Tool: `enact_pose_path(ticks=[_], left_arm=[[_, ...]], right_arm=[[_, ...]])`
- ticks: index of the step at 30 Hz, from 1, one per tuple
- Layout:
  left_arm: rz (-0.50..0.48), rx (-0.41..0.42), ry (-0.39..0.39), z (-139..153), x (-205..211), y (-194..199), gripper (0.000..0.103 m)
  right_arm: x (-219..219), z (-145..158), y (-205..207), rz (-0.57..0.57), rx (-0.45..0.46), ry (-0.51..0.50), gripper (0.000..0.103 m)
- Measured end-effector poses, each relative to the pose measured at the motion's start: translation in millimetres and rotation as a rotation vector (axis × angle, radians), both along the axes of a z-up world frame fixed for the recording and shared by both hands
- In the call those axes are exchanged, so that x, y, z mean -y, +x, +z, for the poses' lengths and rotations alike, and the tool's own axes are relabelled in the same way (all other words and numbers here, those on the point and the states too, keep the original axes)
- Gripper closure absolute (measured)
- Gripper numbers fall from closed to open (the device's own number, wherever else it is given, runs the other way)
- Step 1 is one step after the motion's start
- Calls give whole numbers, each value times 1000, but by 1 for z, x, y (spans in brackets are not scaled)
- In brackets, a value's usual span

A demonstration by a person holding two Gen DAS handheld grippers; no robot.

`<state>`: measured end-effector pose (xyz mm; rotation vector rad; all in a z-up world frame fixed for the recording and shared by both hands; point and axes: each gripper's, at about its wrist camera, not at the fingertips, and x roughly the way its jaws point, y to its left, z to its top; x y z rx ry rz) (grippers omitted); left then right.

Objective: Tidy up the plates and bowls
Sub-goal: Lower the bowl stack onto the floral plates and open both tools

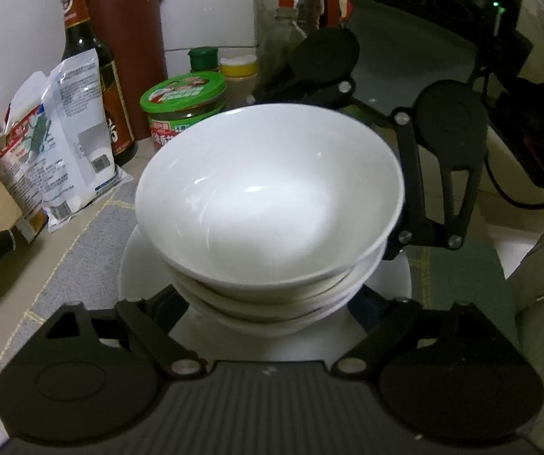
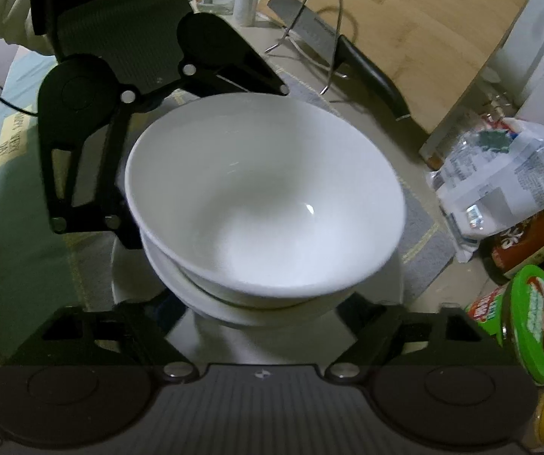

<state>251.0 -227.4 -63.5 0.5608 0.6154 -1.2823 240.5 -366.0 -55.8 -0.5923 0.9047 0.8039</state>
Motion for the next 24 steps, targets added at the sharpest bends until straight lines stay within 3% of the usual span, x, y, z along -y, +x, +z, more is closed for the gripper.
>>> enact_pose_path(ticks=[5,9,13,19,24], left_arm=[[10,29,13,0,-5,-13,6],[77,46,-27,6,-20,-26,6],[199,83,-110,17,-40,-44,2],[440,245,-194,32,-57,-72,1],[497,136,-225,24,-66,-76,1]], right_arm=[[5,5,-3,-16,18,12,0],[8,8,-9,-16,31,3,0],[11,9,-18,-44,42,19,0],[14,17,-34,-155,53,67,0],[5,16,-51,-333,62,70,0]])
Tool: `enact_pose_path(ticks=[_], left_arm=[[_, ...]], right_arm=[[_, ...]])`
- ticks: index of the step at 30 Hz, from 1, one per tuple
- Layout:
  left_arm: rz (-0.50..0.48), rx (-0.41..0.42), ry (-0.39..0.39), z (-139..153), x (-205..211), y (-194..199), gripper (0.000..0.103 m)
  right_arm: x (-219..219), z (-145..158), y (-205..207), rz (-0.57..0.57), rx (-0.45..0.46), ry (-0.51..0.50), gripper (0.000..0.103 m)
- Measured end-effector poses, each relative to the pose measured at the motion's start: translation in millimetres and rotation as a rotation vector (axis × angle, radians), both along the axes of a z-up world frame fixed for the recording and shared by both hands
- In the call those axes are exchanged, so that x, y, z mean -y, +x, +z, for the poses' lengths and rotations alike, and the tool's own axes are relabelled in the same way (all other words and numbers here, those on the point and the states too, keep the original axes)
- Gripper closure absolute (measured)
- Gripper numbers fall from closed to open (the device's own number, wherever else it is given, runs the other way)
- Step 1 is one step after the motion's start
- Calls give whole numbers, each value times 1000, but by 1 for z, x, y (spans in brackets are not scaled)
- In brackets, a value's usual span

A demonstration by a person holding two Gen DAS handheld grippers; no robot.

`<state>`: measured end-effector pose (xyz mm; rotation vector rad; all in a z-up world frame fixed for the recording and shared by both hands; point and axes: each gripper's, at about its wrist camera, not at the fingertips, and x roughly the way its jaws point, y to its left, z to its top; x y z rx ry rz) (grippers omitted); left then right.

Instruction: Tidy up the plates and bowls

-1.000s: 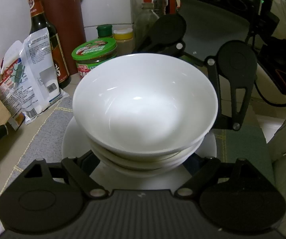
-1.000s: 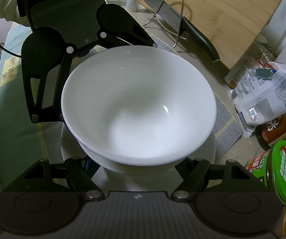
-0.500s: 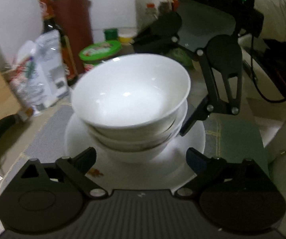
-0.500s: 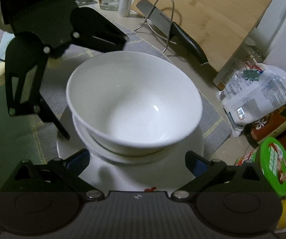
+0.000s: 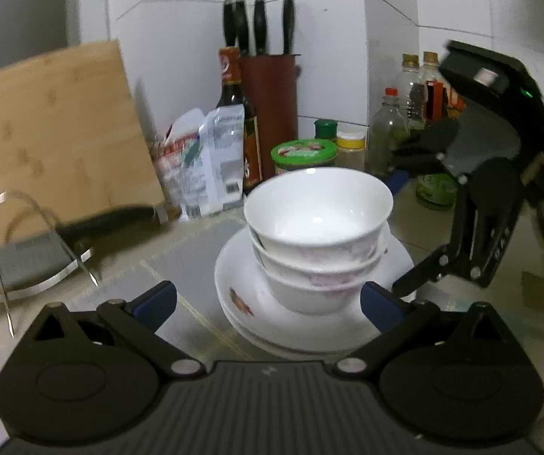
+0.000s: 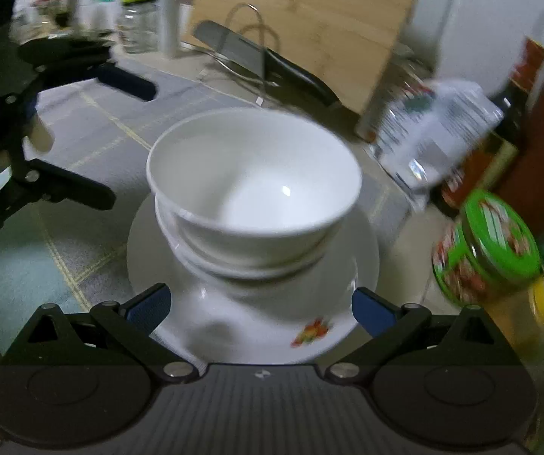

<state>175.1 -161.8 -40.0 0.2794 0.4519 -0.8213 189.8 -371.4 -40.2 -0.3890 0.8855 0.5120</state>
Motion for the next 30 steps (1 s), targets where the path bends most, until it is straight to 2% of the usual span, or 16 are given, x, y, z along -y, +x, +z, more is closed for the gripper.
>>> enact_pose_path(ticks=[4,8,13,15,19,23,30], left_arm=[[49,5,-46,-4,-10,-15,1],[79,-8,-124,-2,-28,-31,1],[154,-40,-45,1,-37,-51,1],[174,-85,-39,7,-42,-57,1],[195,-147,-82,23,-55,-72,1],[271,-166,5,38,-55,-81,1],[267,-179,-7,54,-64,-92,1]], right_arm=[[-15,-2,-23,-162,23,-41,0],[-28,3,-48,-434,53,-8,0],[-42,17,-83,-787,45,133,0],[-48,22,-100,-879,37,156,0],[-69,33,-126,-939,53,166,0],[-83,49,-144,-959,78,183,0],[-99,64,-158,-952,107,186,0]])
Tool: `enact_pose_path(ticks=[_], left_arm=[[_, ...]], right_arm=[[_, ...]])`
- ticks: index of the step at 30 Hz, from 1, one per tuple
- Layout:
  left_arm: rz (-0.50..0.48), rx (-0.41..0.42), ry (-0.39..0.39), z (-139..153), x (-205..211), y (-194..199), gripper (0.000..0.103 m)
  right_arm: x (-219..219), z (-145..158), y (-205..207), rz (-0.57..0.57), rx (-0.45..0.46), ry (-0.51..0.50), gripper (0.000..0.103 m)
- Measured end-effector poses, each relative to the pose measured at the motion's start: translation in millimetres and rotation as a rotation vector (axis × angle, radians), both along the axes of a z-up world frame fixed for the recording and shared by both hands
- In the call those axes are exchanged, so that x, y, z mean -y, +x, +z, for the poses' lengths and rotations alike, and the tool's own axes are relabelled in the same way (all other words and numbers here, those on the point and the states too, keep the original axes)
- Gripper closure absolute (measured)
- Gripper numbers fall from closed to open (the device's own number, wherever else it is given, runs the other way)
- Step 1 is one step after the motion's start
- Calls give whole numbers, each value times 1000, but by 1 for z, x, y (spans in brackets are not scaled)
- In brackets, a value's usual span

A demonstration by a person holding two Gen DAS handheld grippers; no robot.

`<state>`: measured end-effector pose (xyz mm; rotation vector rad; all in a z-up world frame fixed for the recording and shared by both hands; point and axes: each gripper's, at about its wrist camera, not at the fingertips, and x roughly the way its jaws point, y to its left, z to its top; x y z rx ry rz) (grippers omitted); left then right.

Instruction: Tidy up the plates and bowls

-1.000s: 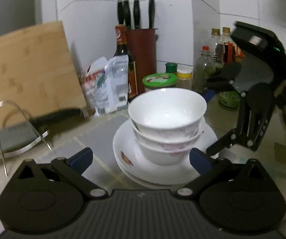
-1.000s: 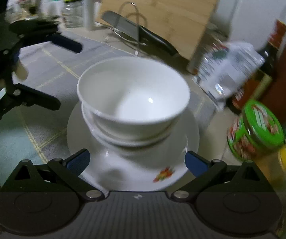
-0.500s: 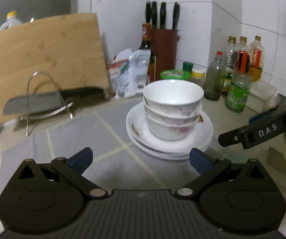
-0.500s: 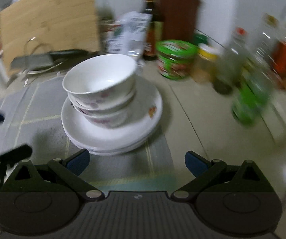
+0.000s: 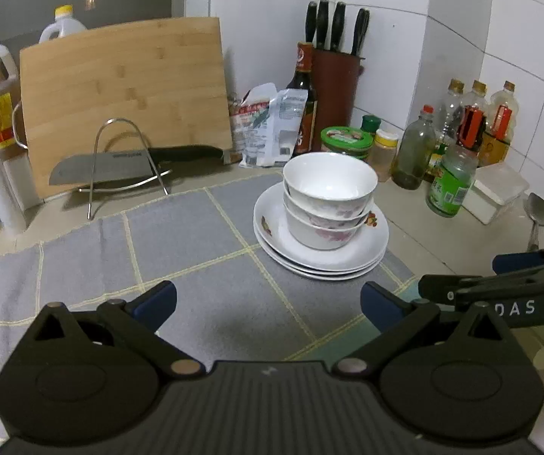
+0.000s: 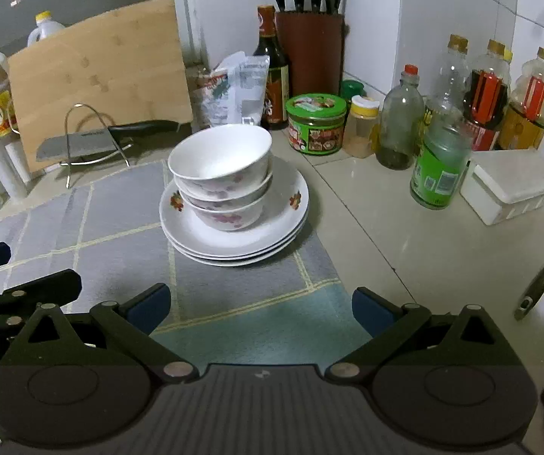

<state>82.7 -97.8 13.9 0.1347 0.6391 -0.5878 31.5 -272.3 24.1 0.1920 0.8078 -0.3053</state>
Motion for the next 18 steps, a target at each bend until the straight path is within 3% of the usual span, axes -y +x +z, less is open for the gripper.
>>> enact_pose_path(ticks=[18], left_arm=[[47,13,-7,6,-5,-8,1]], right_arm=[[-9,8,-8,9,18,-8,0]])
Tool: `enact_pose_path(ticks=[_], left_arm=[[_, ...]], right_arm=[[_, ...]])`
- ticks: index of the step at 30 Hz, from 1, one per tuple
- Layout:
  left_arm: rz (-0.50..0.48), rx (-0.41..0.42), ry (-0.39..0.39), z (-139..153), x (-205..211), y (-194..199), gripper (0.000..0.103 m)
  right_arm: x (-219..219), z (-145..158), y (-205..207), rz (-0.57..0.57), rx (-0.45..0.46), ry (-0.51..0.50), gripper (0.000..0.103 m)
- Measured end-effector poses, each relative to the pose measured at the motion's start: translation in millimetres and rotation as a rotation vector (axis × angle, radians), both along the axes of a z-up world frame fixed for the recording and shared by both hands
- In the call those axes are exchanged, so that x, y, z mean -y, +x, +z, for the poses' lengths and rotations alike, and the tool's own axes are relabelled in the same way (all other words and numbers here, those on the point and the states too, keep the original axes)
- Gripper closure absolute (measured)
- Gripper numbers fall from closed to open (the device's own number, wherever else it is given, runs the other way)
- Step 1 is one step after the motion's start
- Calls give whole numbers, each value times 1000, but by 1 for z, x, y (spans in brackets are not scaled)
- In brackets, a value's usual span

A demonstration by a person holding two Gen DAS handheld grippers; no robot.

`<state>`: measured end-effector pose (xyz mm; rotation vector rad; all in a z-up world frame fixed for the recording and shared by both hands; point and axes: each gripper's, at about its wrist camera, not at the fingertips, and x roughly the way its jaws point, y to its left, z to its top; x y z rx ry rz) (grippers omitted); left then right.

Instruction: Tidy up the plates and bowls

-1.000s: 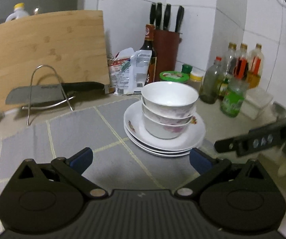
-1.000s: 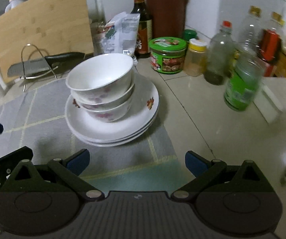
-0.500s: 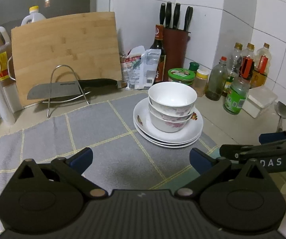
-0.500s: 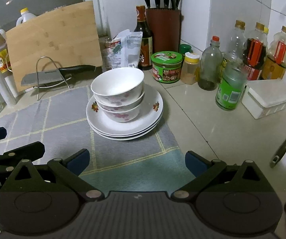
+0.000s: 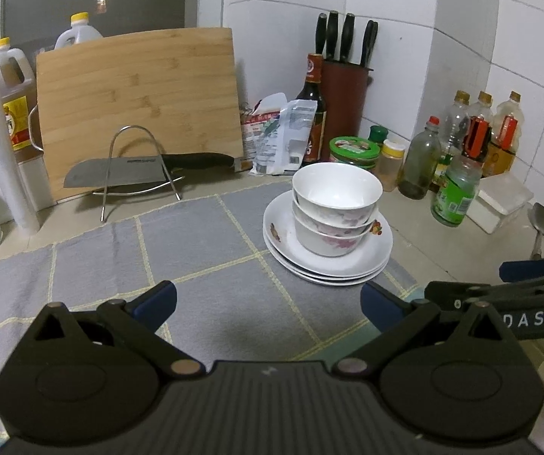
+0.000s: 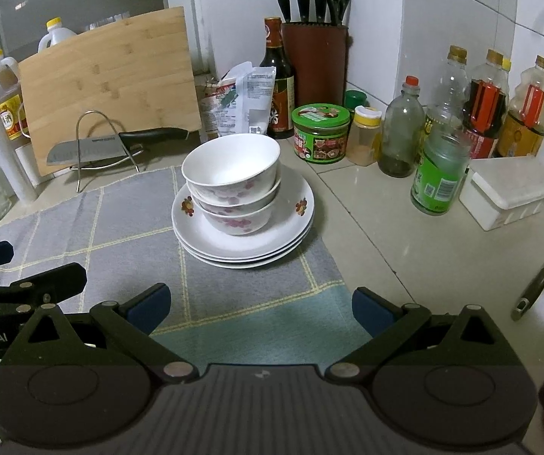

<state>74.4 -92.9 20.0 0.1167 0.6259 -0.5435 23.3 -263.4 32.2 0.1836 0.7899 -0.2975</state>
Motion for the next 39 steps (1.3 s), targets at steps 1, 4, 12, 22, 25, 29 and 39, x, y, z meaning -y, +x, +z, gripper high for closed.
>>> enact_pose_path(ticks=[1,4,12,22,25,29,39], left_arm=[[1,0,1,0,0,0,1],[5,-2,1,0,0,-1,1],[-5,6,2,1,1,-1,1],[-6,12,7,2,2,-2,1],[-6,11,6,2,1,-2,1],[-6,12,7,2,2,-2,1],[-11,10,6,3,2,-2,1]], right_arm=[[0,0,0,-1,-1,0,0],[-1,0,0,0,-5,-4,0],[0,1,-1,-3,-2,-7,0],[1,3,-2,-9,-4,-10,0],[1,3,-2,-12,-7,-14,0],[1,4,-1,-13,-9,-15,0],[1,4,-1,-18,-12,-20,0]])
